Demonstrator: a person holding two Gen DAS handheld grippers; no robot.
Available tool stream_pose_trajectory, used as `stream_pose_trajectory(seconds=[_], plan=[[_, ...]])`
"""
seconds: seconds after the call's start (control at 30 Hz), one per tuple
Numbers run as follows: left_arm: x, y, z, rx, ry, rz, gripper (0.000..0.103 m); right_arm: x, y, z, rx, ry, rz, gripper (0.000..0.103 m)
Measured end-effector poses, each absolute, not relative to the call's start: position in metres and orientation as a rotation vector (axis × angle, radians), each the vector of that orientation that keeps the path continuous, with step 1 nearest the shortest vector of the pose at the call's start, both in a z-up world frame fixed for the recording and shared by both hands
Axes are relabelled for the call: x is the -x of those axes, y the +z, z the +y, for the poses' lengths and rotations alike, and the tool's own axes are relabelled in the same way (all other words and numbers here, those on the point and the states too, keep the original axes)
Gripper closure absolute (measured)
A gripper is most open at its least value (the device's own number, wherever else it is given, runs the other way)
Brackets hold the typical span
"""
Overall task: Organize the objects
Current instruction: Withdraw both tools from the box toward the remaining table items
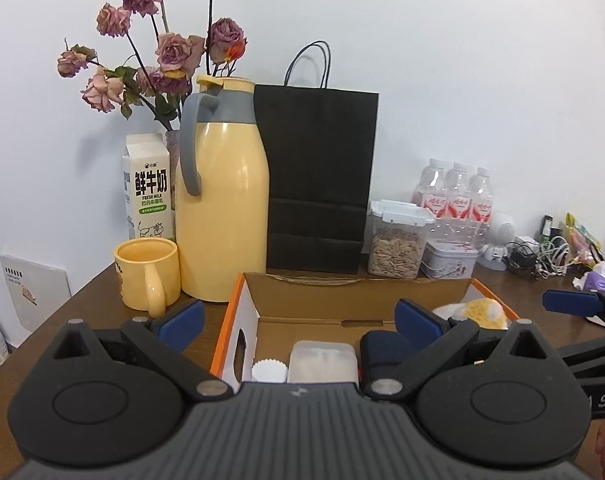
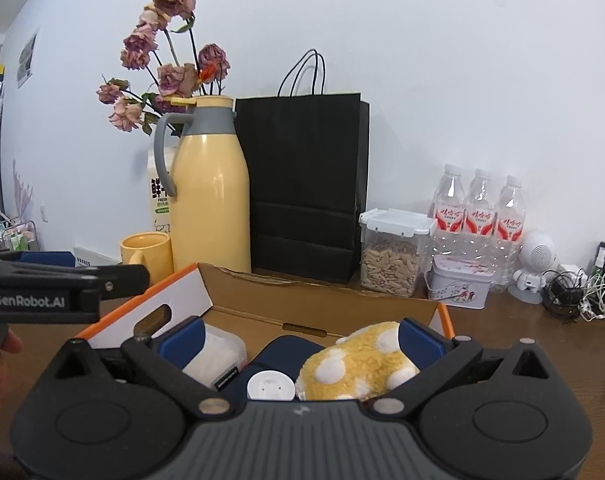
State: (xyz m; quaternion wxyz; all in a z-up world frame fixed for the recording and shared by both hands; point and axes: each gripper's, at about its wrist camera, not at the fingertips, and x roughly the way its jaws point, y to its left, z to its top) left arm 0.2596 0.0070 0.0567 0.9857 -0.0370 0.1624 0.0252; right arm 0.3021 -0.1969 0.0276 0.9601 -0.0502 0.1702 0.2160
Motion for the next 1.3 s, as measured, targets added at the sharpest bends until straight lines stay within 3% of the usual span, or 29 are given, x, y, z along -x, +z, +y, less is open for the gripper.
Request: stream_pose_trajectory(seconds=[0.67, 1.3], plan=[[-0.182, 0.027, 0.019, 0.030, 0.030, 0.434, 0.000, -0.228, -0.013, -0.243, 0.147, 0.389, 0.491, 0.000], [-0.156, 0.007, 0.014, 0.037, 0.022, 0.530, 0.000, -0.200, -0.041, -0.257, 0.124, 0.396, 0.605, 0.000]])
